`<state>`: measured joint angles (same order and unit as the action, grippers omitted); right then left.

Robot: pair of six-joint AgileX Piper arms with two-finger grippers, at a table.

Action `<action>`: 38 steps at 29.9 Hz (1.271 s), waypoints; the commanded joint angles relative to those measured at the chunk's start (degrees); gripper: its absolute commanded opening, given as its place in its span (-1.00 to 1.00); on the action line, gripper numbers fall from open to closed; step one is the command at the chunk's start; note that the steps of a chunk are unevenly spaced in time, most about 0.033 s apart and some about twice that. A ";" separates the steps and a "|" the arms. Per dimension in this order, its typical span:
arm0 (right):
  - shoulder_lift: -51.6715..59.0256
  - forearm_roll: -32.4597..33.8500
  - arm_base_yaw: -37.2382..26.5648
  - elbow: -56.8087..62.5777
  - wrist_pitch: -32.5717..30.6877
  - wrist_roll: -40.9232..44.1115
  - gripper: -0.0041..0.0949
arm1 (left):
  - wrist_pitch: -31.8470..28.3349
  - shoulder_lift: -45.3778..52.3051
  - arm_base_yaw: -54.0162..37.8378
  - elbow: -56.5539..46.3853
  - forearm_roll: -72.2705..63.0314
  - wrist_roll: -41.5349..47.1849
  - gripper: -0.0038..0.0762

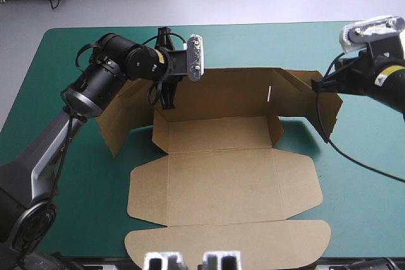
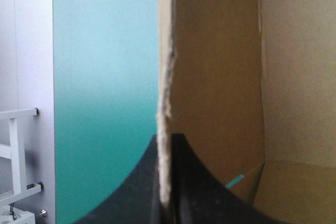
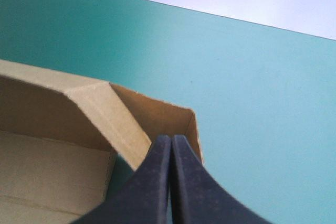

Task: Fold the box

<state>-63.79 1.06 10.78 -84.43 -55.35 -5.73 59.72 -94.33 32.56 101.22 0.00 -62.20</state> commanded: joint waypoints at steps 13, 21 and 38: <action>-25.34 -9.02 -5.19 -29.46 -9.11 -4.74 -0.96 | -31.81 14.66 0.13 -24.50 2.42 -4.28 -0.93; -38.38 -17.66 -9.57 -36.63 -14.65 -5.13 -0.96 | -44.42 14.97 0.13 -31.23 7.70 -1.90 -0.93; -46.04 -23.35 -9.57 -30.97 -16.22 -6.66 -0.96 | -51.02 14.97 0.13 -35.54 14.58 3.47 -0.93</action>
<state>-113.89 -19.62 1.69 -116.40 -70.97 -11.25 12.50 -81.75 32.56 64.23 14.41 -59.51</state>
